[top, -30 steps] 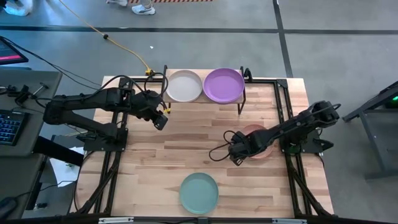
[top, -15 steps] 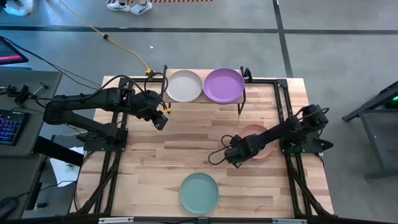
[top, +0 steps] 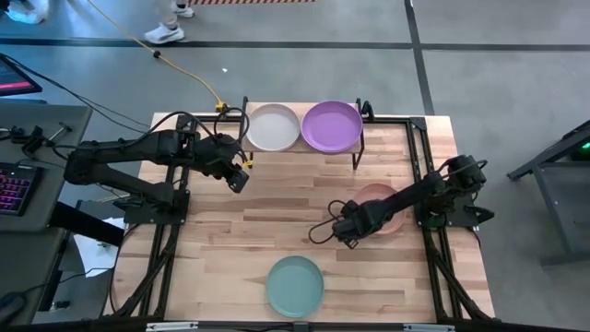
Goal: Place and stack plates onto a shelf
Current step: Stack the orange plate on the white plate on the shelf
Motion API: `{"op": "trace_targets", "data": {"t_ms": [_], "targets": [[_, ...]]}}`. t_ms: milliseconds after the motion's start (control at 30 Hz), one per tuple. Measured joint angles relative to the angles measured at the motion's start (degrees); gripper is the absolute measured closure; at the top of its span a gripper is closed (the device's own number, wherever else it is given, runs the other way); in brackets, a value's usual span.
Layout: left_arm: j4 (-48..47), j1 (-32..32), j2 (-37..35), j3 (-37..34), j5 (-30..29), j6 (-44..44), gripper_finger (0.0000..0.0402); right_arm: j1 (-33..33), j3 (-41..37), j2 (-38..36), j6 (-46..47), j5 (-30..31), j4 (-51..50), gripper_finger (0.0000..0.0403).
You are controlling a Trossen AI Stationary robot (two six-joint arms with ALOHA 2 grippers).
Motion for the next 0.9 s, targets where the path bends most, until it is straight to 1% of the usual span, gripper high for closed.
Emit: {"op": "trace_targets", "data": {"t_ms": [133, 267, 633, 900], "targets": [[0.0, 0.0, 0.0, 0.0, 0.0, 0.0, 0.0304, 0.3, 0.8, 0.1, -0.4, -1.9, -0.8, 0.0399], [0.0, 0.0, 0.0, 0.0, 0.0, 0.0, 0.0304, 1.0, 3.8, 0.1, -2.5, -2.6, -2.5, 0.0401], [0.0, 0.1, 0.0, 0.0, 0.0, 0.0, 0.0304, 1.0, 14.9, 0.1, -8.6, 1.7, -12.6, 0.0403], [0.0, 0.1, 0.0, 0.0, 0.0, 0.0, 0.0304, -0.2, 19.1, 0.1, -12.2, 2.7, -17.3, 0.0403]]}}
